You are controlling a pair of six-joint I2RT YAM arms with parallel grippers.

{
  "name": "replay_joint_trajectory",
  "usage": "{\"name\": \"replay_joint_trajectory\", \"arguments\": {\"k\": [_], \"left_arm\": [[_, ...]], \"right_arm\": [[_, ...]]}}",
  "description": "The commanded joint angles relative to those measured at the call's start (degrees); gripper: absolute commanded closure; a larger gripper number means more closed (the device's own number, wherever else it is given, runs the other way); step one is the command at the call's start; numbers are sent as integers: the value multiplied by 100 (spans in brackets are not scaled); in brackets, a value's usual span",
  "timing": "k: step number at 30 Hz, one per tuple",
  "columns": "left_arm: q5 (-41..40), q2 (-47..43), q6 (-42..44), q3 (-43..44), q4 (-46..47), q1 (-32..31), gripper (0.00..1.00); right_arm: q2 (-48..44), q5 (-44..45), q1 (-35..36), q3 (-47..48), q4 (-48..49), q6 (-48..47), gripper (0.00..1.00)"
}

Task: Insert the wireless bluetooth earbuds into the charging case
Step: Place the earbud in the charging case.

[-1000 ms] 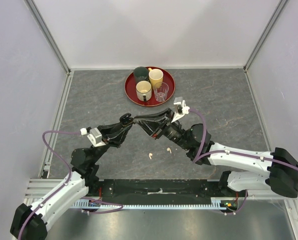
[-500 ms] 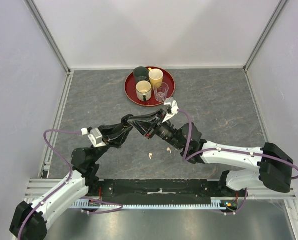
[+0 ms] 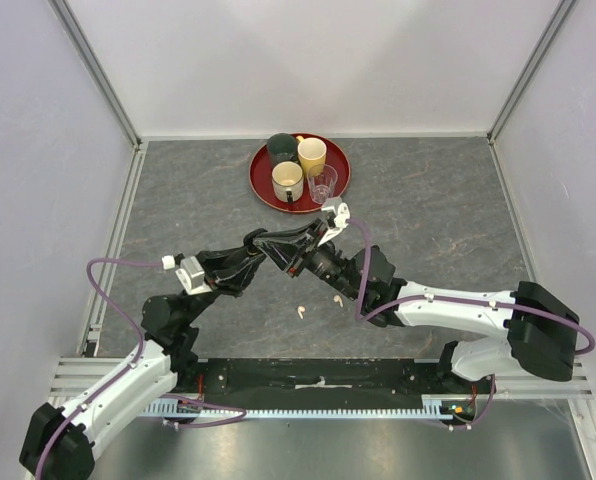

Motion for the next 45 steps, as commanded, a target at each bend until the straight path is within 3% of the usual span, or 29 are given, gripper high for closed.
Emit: {"name": "replay_joint_trajectory", "arguments": {"k": [1,16,45], "left_arm": [[108,3,-110,227,339,8,98],[126,187,-241,270,514,8,98],[-59,231,-417,306,989,8,98]], "right_arm": [[68,26,48,233,200,-60,100],[209,-71,119,198,437,-112,100],[341,1063,347,-101,543,-684,100]]}}
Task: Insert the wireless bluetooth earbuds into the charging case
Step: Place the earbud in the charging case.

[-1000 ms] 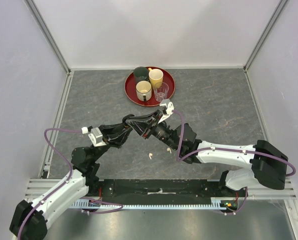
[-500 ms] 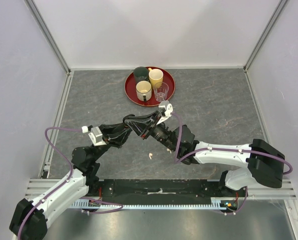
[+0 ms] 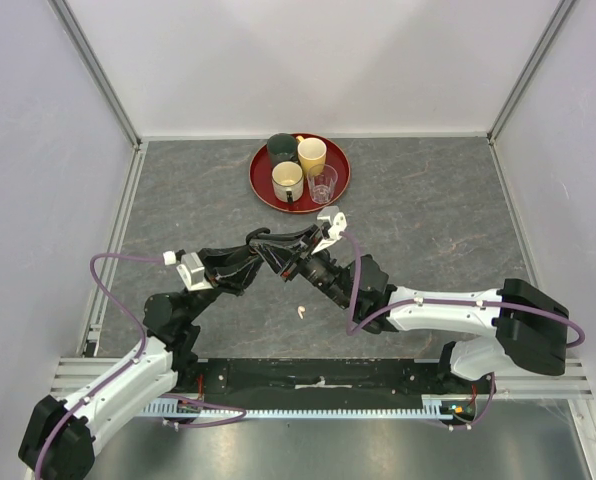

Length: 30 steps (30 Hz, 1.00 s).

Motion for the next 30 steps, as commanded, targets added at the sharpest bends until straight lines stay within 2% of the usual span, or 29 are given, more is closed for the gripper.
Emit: {"name": "replay_joint_trajectory", "arguments": {"k": [1,17,23,30], "left_arm": [[-111,-27,-114,266,724,8,98],[-243,-44,10,240,795,8,98],[-331,-114,80,222,734,8,98],[-366,-150,133,240,663,8,98]], "right_arm": [[13,373,39,-85,-10,-146,100],[-128,865,162,125,-563,-348,94],[-145,830,206,239,-765,-471,88],[-198,794,224,275,-783,-515,73]]}}
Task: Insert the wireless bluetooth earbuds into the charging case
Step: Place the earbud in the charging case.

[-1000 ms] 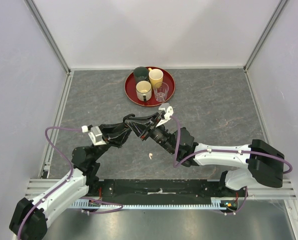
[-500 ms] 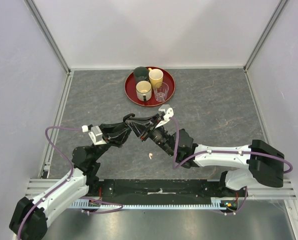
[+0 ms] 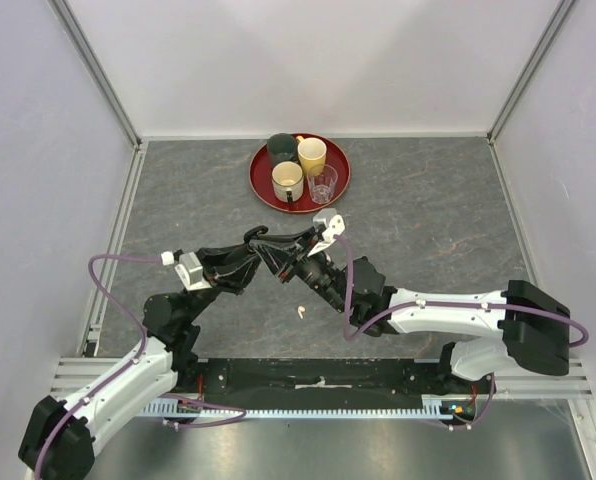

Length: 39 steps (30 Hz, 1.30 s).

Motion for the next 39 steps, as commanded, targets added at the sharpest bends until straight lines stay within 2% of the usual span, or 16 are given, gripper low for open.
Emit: {"name": "replay_joint_trajectory", "arguments": {"k": [1,5,18,25,31,33,34,39], "left_arm": [[-194,-119,133,240,602,8,98],[-202,-93,133,240,602,8,98],[-106,-31,80,249,593,8,98],[-114,-66,71,196,532,8,98],[-123,-154,97,196,374,8,98],[-149,-207,106,196,312,8,98],[-149,-250,106,196,260,8,98],[-220,-356,159,196,110,8,98]], "right_arm": [[-161,224,-2,91,-322,-218,71],[-214,198,-2,91,-296,-244,64],[-301,145,-10,170,-76,-253,56],[-582,-74,-1,267,126,-464,42],[-820,66,-2,337,47,-596,35],[-907,223,-1,390,-154,-596,32],[-934,337,-1,433,-277,-561,26],[-1066,1137,-2,942,-1761,-403,11]]}}
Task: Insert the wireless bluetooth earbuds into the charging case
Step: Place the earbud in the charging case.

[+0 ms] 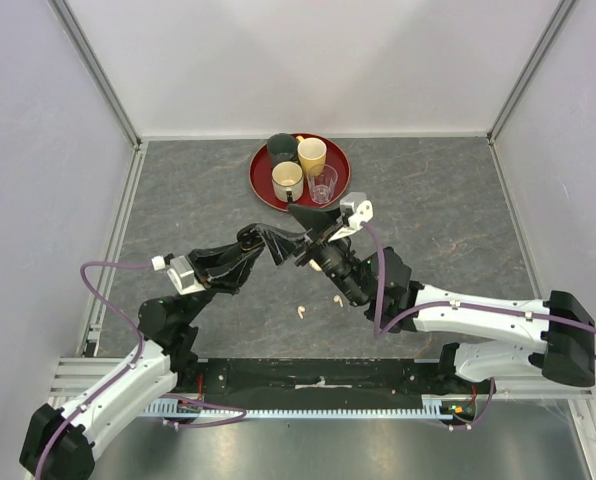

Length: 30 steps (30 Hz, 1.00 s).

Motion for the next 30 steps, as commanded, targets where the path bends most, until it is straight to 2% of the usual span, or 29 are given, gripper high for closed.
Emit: {"name": "replay_joint_trajectory", "arguments": {"k": [1,5,13,25,30], "left_arm": [[-69,-96,157,213,48,4,98],[62,-158,157,310,-66,4,98],[896,-114,-80,442,259,4,98],[2373,562,-212,1092,-13,4,98],[2603,826,-291,1286,13,4,98]], "right_arm": [[-216,903,-4,646,-1244,30,7],[-277,1231,-56,971,-2116,-49,2],[-128,616,-162,1648,-3828,-40,2],[-391,-157,-873,2194,-4911,812,2],[-427,-606,-1225,2194,-5052,1014,2]]}}
